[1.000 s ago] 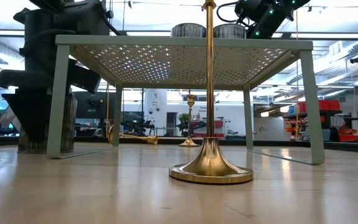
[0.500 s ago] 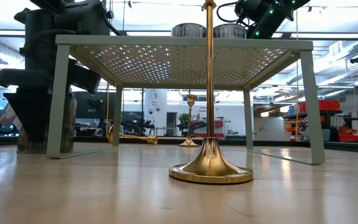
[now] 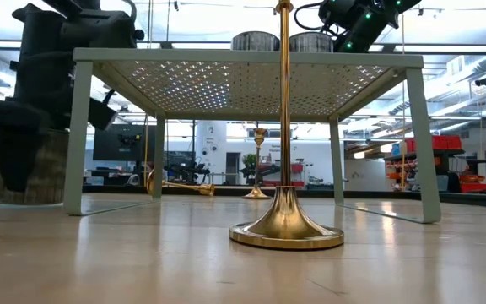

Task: Pick & Place candle stick holders
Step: Put the orange scented candle on the shelf

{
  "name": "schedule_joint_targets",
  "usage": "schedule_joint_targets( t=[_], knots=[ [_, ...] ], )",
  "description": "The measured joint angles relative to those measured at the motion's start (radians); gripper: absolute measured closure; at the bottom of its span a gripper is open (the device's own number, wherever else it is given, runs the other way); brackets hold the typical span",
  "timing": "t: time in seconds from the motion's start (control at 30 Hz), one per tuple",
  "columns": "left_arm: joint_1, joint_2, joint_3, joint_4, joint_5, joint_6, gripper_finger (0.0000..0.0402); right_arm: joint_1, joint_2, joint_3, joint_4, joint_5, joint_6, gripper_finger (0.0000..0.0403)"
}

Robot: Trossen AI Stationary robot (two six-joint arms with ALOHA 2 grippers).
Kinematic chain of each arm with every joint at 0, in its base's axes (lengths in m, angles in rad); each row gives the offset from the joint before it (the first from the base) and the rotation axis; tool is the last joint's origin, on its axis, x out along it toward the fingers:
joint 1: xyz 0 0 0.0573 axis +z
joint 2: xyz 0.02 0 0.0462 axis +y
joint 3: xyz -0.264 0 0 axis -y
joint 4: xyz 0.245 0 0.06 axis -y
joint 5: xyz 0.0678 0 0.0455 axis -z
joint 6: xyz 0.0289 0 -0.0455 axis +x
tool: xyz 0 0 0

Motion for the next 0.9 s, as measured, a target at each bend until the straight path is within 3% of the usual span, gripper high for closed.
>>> schedule_joint_targets(
  t=[0.27,0.9],
  knots=[
    [0.000,-0.034,-0.008,-0.091,-0.014,-0.009,0.0039,0.000,0.000,0.000,0.008,0.000,0.000,0.0003],
    [0.002,-0.299,0.032,-0.312,0.023,-0.085,0.0040,0.000,0.000,0.000,0.025,0.000,0.000,0.0003]
  ],
)
